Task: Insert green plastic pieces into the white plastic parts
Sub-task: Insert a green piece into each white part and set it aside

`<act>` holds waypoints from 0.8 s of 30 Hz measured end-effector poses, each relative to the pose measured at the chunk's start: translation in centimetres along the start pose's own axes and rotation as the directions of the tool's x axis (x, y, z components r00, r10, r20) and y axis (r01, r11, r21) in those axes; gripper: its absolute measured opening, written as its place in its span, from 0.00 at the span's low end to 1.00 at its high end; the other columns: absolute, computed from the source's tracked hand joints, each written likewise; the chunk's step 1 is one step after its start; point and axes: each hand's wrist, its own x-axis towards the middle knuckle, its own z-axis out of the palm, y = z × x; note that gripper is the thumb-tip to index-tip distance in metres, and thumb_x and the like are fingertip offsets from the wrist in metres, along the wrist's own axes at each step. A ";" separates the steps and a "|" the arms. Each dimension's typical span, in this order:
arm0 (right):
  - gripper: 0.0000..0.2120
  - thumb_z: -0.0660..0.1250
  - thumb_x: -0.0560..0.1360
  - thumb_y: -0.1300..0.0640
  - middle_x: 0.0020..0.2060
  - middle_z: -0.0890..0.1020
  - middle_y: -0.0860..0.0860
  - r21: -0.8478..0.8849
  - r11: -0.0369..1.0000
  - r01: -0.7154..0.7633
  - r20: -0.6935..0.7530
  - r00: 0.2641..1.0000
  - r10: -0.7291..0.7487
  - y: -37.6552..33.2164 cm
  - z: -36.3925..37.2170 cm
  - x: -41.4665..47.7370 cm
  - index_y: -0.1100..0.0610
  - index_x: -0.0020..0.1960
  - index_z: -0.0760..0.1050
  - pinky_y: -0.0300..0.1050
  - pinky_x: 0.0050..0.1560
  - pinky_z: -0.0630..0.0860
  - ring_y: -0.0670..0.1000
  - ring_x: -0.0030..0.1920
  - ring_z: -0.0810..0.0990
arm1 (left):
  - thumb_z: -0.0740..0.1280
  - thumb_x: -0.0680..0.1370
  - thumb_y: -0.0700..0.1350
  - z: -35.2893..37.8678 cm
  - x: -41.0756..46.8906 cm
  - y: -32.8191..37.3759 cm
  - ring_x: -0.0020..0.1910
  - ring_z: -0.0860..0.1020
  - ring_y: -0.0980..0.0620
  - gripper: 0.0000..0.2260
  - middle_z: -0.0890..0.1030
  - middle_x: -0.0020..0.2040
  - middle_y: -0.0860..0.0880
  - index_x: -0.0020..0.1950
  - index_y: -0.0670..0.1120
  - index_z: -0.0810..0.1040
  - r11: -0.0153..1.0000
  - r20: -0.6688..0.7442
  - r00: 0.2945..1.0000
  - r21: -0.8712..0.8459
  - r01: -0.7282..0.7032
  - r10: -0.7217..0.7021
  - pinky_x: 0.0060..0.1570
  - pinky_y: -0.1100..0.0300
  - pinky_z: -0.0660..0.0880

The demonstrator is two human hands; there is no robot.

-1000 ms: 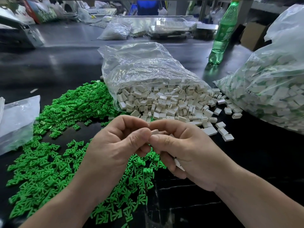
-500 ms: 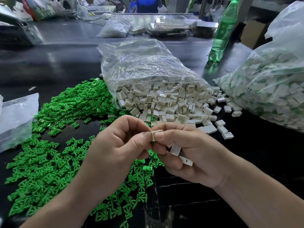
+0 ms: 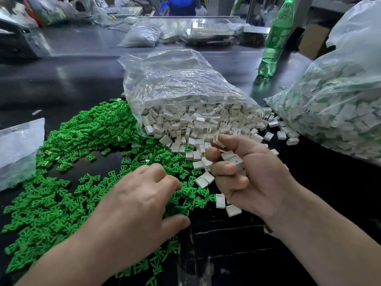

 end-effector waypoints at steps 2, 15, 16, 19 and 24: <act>0.09 0.68 0.71 0.59 0.34 0.75 0.52 -0.040 0.999 0.007 0.052 0.999 -0.005 0.2 -0.1 -0.1 0.57 0.47 0.69 0.33 0.14 0.62 0.44 0.22 0.70 | 0.60 0.73 0.66 -0.1 0.2 -0.5 0.45 0.75 0.57 0.19 0.75 0.47 0.59 0.55 0.57 0.79 1.000 -0.039 0.999 -0.002 0.029 -0.029 0.42 0.62 0.72; 0.07 0.66 0.74 0.55 0.34 0.75 0.52 -0.197 0.980 0.031 0.102 0.995 -0.011 0.5 0.0 -0.2 0.58 0.48 0.74 0.35 0.15 0.62 0.45 0.22 0.70 | 0.67 0.77 0.55 -0.1 1.1 -1.1 0.40 0.77 0.62 0.04 0.79 0.36 0.59 0.43 0.57 0.77 0.896 -0.197 0.929 -0.385 0.220 -0.312 0.32 0.69 0.71; 0.07 0.66 0.73 0.55 0.35 0.75 0.52 -0.221 0.975 0.037 0.099 0.995 -0.016 0.5 0.0 -0.2 0.58 0.48 0.73 0.35 0.16 0.62 0.45 0.23 0.70 | 0.69 0.74 0.53 0.0 1.1 -1.0 0.38 0.77 0.63 0.03 0.80 0.37 0.59 0.42 0.57 0.77 0.842 -0.194 0.910 -0.486 0.234 -0.365 0.30 0.70 0.72; 0.05 0.67 0.73 0.57 0.35 0.76 0.52 -0.283 0.958 0.046 0.078 0.997 -0.025 0.7 0.0 -0.4 0.57 0.45 0.74 0.35 0.17 0.62 0.45 0.23 0.70 | 0.74 0.72 0.51 -0.3 1.0 -1.0 0.35 0.80 0.58 0.05 0.83 0.38 0.56 0.44 0.57 0.79 0.682 -0.160 0.882 -0.699 0.216 -0.444 0.31 0.73 0.73; 0.06 0.67 0.76 0.59 0.36 0.77 0.52 -0.330 0.943 0.043 0.101 0.995 -0.010 0.7 0.1 -0.6 0.55 0.41 0.78 0.34 0.17 0.62 0.45 0.24 0.70 | 0.70 0.71 0.49 -0.7 1.1 -1.1 0.41 0.84 0.52 0.12 0.85 0.43 0.48 0.54 0.57 0.84 0.320 -0.024 0.923 -0.941 0.109 -0.385 0.37 0.65 0.78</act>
